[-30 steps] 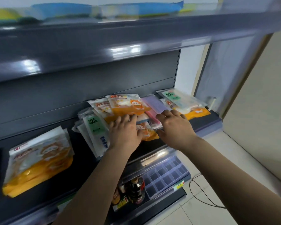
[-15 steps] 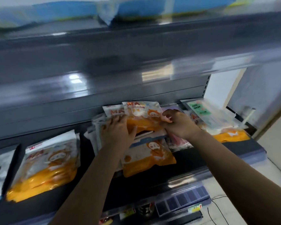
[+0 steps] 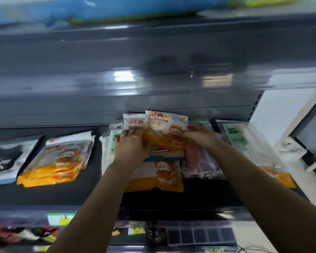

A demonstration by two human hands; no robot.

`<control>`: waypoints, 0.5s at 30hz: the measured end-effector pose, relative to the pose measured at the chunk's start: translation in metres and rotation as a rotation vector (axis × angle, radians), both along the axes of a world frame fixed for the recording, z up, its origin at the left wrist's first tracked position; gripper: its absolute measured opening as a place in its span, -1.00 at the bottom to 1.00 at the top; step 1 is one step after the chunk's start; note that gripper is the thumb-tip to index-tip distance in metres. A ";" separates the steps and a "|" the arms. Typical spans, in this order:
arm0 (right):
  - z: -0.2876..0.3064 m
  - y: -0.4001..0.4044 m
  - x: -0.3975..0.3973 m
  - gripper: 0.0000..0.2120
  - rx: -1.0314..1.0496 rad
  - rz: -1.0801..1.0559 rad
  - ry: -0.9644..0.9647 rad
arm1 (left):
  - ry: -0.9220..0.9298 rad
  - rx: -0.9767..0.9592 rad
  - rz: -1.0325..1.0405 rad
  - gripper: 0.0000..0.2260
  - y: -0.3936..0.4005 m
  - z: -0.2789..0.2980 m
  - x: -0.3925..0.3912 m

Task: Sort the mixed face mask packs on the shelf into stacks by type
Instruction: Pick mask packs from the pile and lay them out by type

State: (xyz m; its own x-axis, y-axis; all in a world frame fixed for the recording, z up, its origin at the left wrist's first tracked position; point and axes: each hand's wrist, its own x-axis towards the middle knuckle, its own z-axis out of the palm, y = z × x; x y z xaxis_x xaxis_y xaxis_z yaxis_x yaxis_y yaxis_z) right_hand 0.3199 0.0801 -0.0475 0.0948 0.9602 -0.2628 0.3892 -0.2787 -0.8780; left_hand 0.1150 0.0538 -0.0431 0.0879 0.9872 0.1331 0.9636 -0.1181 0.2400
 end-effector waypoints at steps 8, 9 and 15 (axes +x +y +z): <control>-0.004 -0.001 0.015 -0.68 0.072 -0.169 0.513 | -0.078 0.025 0.006 -0.45 -0.013 -0.007 0.007; -0.006 -0.001 0.014 -0.66 0.050 -0.151 0.547 | -0.081 0.029 0.002 -0.45 -0.014 -0.008 0.008; -0.004 -0.006 0.012 -0.66 0.036 -0.127 0.525 | -0.121 0.010 0.068 -0.43 -0.008 -0.016 0.002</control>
